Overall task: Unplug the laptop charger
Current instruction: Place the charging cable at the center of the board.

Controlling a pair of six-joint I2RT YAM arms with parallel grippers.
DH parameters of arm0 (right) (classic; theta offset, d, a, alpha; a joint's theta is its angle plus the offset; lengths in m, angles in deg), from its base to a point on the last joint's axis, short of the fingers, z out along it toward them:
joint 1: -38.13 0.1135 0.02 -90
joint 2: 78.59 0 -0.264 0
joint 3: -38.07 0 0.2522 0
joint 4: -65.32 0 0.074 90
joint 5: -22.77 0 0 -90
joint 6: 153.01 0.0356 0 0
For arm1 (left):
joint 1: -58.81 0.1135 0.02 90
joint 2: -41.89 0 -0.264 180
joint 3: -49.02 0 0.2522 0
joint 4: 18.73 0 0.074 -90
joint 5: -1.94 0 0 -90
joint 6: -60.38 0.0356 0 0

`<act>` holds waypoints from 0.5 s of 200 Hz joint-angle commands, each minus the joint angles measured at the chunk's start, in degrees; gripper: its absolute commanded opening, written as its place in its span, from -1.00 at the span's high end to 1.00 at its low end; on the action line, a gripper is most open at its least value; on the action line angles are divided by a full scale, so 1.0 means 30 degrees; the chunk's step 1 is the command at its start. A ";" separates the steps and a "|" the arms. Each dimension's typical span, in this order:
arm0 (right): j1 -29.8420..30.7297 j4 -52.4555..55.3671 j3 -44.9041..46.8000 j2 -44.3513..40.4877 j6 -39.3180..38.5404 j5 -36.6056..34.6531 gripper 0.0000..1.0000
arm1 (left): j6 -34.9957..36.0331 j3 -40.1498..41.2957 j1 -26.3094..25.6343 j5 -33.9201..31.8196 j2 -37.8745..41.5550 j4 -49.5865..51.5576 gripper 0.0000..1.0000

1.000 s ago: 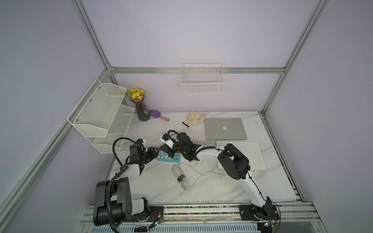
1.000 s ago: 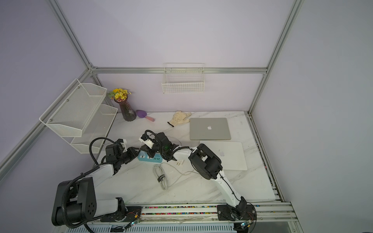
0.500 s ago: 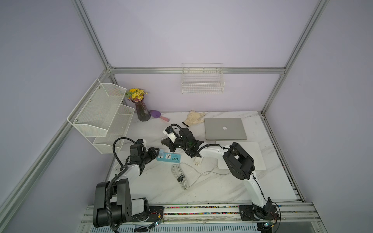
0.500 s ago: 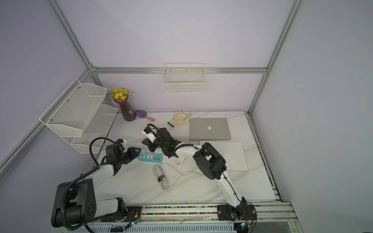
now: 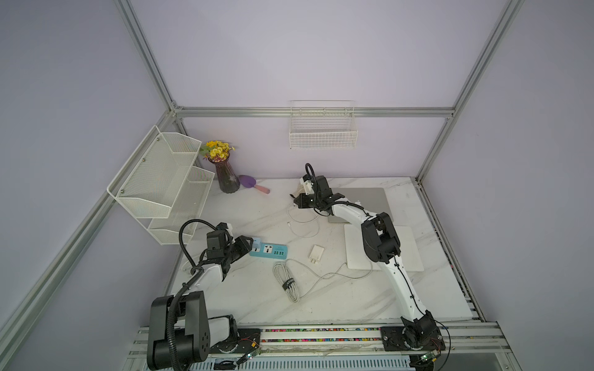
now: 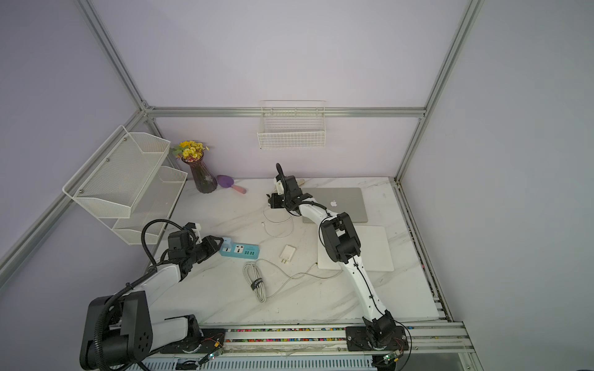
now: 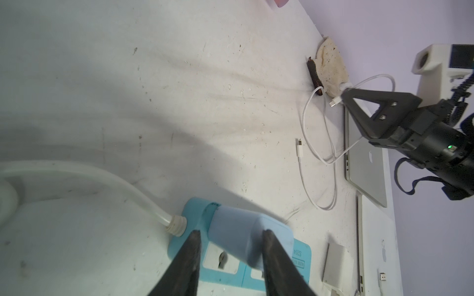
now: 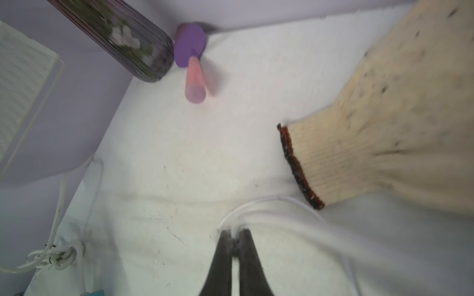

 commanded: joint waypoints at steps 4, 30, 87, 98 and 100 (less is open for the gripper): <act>0.0342 0.2137 -0.0760 0.0228 0.0855 0.1383 0.94 | 0.0679 -0.0449 -0.0077 -0.1312 0.0704 0.2528 -0.03; 0.0348 0.2210 -0.0630 -0.0349 0.1076 0.0908 0.30 | -0.0606 -0.1243 -0.0077 -0.3414 0.2091 0.4068 -0.32; 0.0572 0.2416 0.0978 -0.4101 -0.0601 -0.1428 -0.43 | -0.1893 -0.0782 -0.0019 -0.6970 0.4184 0.3287 -0.36; 0.0714 0.2543 0.1248 -0.4776 -0.1214 -0.1552 -0.40 | -0.2086 -0.0956 0.0011 -0.6671 0.3517 0.3612 -0.35; 0.0757 0.2494 0.1323 -0.4943 -0.1397 -0.1410 -0.39 | -0.2136 -0.0981 0.0011 -0.6593 0.3379 0.3671 -0.35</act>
